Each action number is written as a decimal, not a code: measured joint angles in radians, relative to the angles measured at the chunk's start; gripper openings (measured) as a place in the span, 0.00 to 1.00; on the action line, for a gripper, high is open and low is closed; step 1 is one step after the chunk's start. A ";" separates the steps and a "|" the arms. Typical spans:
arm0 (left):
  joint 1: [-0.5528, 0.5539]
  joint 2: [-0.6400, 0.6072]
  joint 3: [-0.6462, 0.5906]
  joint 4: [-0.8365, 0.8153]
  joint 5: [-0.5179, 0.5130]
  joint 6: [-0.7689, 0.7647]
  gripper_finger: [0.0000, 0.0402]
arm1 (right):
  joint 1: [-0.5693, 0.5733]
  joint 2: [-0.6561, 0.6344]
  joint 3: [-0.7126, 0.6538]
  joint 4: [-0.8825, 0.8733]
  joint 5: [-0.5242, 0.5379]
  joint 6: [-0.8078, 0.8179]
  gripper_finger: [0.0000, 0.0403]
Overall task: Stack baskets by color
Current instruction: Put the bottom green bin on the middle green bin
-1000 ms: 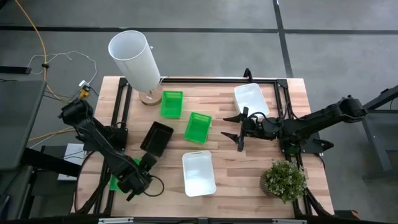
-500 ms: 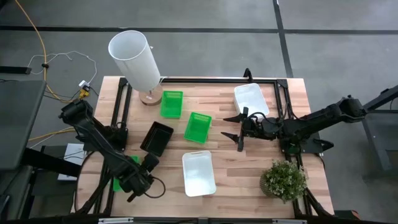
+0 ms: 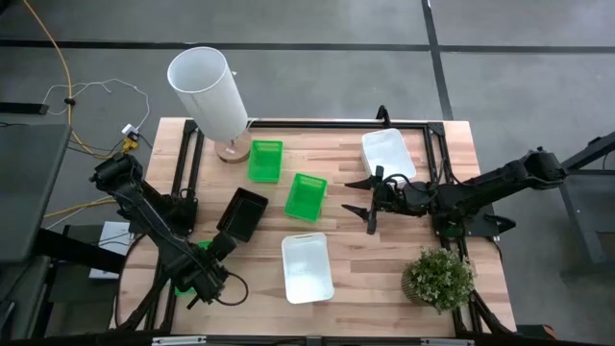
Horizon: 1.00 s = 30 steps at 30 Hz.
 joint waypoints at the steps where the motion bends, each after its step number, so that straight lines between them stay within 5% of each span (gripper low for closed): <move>1: -0.002 0.003 0.000 0.002 0.000 0.000 0.49 | 0.000 0.000 0.000 0.000 0.000 0.000 0.66; 22: -0.001 0.157 -0.040 0.071 0.007 0.124 0.47 | 0.000 0.000 0.000 -0.006 0.000 0.000 0.66; 30: -0.001 0.159 -0.040 0.071 0.025 0.146 0.19 | 0.000 0.000 0.000 -0.009 0.000 0.000 0.66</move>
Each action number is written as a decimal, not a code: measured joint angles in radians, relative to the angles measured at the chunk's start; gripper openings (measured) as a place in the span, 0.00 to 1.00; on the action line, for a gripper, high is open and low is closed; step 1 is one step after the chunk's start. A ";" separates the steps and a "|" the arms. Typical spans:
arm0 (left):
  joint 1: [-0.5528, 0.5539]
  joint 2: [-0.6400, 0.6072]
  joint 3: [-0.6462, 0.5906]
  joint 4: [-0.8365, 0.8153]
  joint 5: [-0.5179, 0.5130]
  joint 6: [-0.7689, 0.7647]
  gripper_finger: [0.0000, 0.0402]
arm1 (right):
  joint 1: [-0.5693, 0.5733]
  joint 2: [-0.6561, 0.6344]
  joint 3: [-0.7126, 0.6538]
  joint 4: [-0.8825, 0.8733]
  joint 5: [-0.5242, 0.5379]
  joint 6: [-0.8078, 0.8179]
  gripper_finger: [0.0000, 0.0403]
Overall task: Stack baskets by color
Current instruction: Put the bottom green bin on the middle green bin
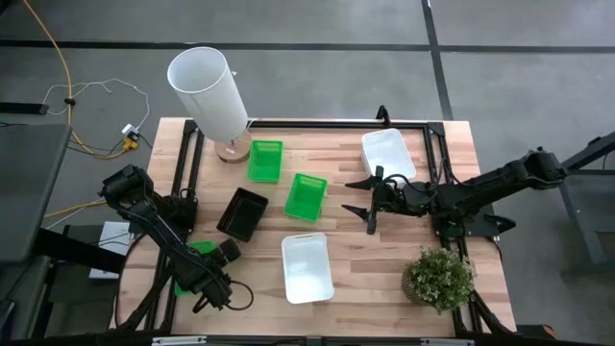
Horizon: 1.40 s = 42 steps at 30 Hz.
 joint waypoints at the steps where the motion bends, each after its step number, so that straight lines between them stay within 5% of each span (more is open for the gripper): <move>1: 0.000 0.000 0.000 0.000 0.008 0.011 0.14 | 0.000 0.000 0.000 0.000 0.000 0.000 0.66; 4: 0.007 0.000 0.001 0.004 0.021 0.034 0.03 | 0.000 0.000 0.000 0.000 0.000 0.000 0.66; 11: 0.029 0.000 0.006 0.026 0.044 0.016 0.01 | 0.000 0.000 0.000 0.000 0.000 0.000 0.66; 17: 0.039 -0.043 0.152 0.046 0.061 0.002 0.00 | 0.000 0.000 0.000 0.000 0.000 0.000 0.66; 25: 0.046 -0.232 0.250 0.358 -0.112 0.117 0.00 | 0.000 0.000 0.000 -0.010 0.000 0.019 0.66; 33: 0.182 -0.499 -0.007 0.809 -0.166 0.388 0.00 | 0.000 0.000 0.000 -0.018 -0.001 0.038 0.66; 42: 0.506 -0.674 -0.459 1.532 -0.195 0.265 0.00 | 0.000 0.000 0.000 -0.018 -0.001 0.038 0.66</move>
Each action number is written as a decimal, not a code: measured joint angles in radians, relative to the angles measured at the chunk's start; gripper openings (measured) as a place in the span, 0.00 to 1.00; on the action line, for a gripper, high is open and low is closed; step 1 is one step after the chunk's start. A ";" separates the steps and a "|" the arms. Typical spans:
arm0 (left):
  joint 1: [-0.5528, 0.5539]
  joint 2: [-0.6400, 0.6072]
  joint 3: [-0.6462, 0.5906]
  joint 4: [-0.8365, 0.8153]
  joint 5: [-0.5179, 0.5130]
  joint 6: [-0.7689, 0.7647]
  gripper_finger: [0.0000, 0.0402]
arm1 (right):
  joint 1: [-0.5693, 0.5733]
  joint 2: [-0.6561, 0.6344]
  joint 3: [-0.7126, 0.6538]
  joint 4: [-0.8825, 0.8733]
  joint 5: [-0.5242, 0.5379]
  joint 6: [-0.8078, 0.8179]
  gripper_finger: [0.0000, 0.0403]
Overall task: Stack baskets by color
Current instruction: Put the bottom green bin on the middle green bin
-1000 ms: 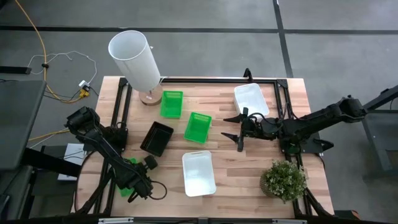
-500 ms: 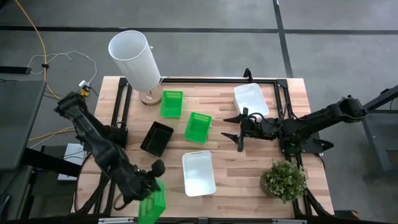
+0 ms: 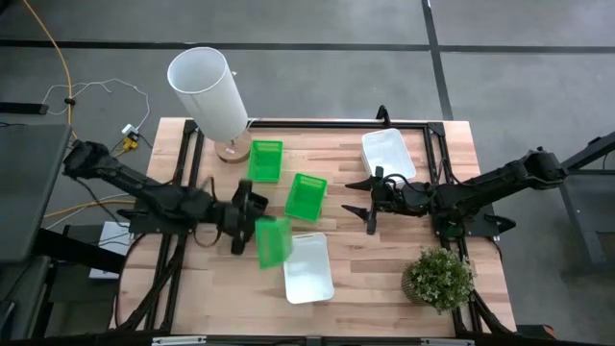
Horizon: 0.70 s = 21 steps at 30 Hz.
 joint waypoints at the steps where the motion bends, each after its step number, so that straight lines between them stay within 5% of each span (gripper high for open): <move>1: 0.031 0.001 -0.042 0.098 0.001 -0.027 0.00 | 0.000 0.000 0.000 -0.002 0.000 0.000 0.66; 5: 0.139 0.011 -0.199 0.407 0.009 -0.178 0.00 | 0.000 0.000 0.000 0.004 0.000 0.004 0.66; 9: 0.190 0.023 -0.287 0.550 0.019 -0.299 0.00 | 0.000 0.000 0.000 0.029 -0.015 0.004 0.66; 21: 0.207 0.007 -0.281 0.552 0.135 -0.308 0.00 | 0.000 0.000 0.000 0.077 -0.024 -0.044 0.65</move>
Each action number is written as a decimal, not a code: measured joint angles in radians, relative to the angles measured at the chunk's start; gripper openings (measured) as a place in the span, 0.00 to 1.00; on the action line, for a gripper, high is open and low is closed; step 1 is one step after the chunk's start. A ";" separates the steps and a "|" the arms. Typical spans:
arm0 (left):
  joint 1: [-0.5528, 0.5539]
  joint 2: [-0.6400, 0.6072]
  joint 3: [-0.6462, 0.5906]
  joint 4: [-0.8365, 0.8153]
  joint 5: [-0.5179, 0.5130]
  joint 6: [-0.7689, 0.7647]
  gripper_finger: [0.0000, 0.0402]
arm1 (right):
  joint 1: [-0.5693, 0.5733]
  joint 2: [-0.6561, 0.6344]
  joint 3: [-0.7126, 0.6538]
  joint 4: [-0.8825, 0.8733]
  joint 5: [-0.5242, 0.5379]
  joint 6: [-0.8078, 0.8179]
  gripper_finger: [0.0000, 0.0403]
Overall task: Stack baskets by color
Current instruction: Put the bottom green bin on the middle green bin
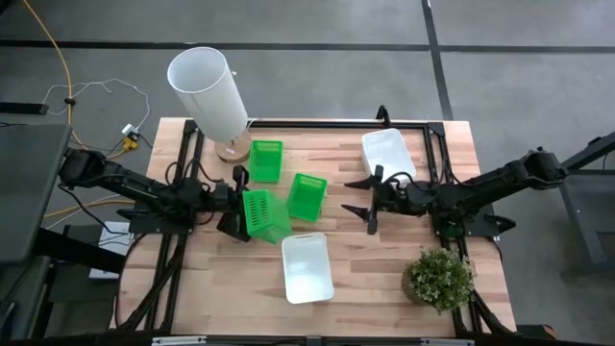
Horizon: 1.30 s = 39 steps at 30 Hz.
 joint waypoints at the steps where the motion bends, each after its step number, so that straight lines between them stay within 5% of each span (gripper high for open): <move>1: 0.000 0.000 0.000 -0.004 0.005 -0.001 0.00 | 0.000 0.000 0.000 -0.009 0.000 0.003 0.64; 7: -0.002 0.001 0.000 -0.017 0.057 -0.004 0.00 | -0.001 0.000 0.000 -0.023 0.003 0.022 0.49; 15: -0.002 0.001 0.001 -0.039 0.056 -0.018 0.00 | -0.019 0.000 0.000 -0.026 0.005 0.002 0.03; 30: -0.002 0.010 0.030 -0.127 -0.084 -0.103 0.00 | -0.020 0.000 0.000 -0.028 0.016 -0.013 0.01; 39: -0.001 0.222 0.464 -0.929 -0.506 -0.438 0.00 | -0.020 0.000 0.000 -0.024 0.031 -0.010 0.00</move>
